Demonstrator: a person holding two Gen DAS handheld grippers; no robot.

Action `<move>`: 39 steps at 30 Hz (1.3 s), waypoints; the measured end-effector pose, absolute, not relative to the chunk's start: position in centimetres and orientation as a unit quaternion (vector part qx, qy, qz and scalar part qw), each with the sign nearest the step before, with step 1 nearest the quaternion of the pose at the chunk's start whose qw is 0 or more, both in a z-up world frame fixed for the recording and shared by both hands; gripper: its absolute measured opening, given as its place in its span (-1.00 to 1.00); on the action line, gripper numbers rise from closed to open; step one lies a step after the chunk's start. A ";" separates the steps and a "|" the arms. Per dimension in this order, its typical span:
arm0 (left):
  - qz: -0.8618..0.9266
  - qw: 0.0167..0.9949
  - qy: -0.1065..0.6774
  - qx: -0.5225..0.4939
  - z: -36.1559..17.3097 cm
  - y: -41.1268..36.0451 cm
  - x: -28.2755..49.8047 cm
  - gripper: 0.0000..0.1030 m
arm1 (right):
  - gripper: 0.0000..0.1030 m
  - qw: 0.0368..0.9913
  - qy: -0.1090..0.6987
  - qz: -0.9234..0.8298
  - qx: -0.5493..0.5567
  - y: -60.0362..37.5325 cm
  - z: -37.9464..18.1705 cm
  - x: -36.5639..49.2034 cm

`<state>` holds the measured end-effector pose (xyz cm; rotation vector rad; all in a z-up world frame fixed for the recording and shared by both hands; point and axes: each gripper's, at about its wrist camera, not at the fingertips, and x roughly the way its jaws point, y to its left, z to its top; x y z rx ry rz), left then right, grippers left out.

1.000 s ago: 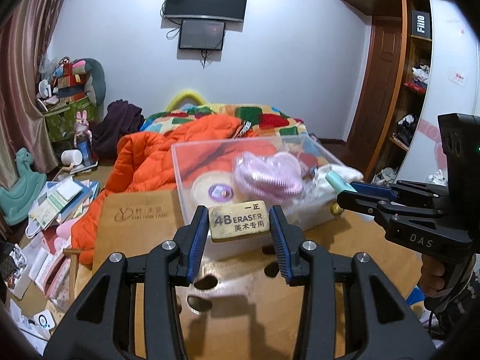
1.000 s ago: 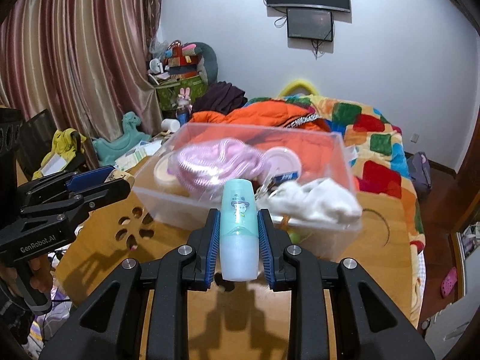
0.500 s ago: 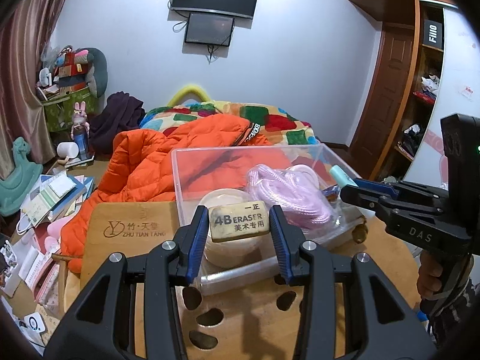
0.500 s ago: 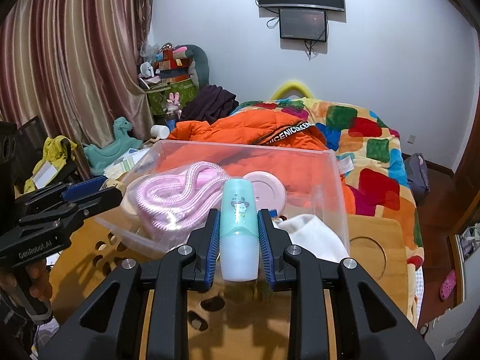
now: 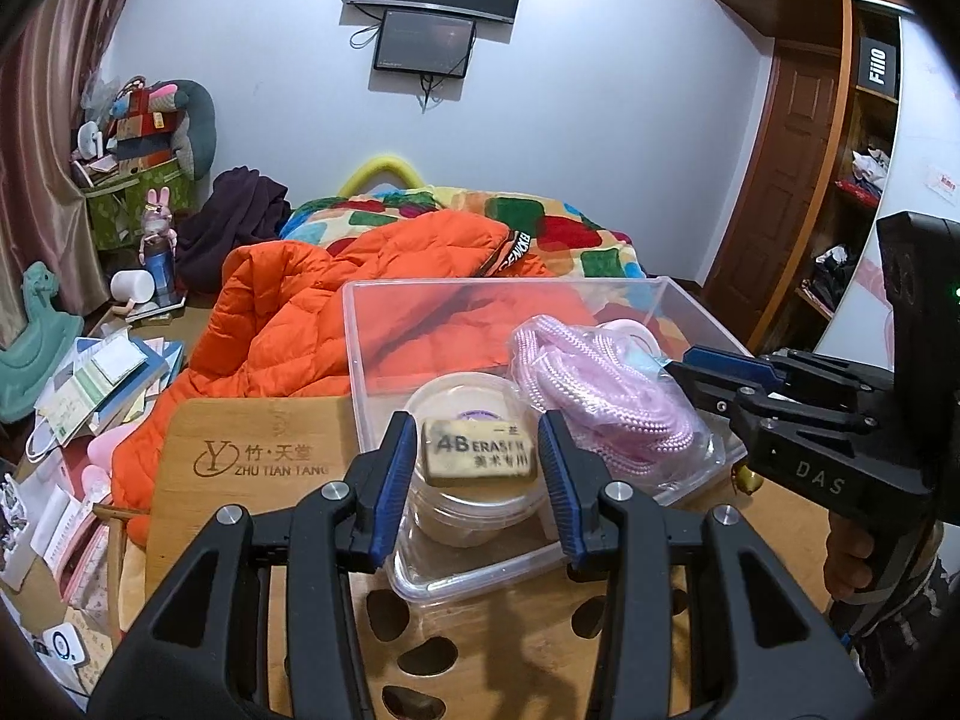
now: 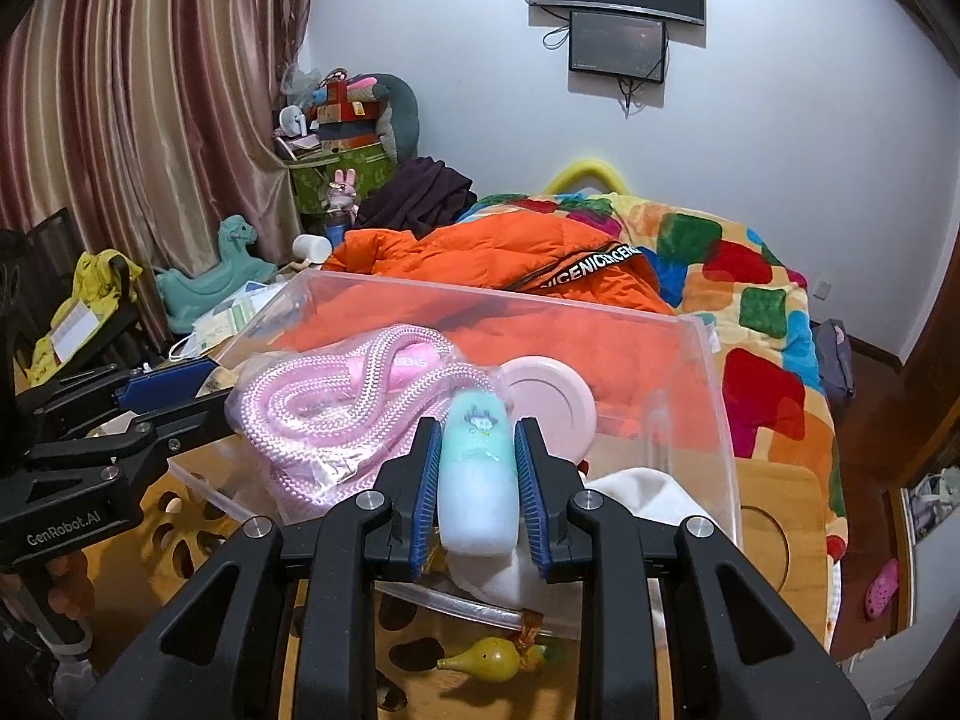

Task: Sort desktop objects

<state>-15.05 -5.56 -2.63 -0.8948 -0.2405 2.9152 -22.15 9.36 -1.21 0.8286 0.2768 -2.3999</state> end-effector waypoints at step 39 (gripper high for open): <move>0.969 -0.002 -0.050 -0.242 1.2 -3.1 -7.6 0.53 | -0.02 0.284 0.074 -0.922 0.253 13.9 2.5 -14.9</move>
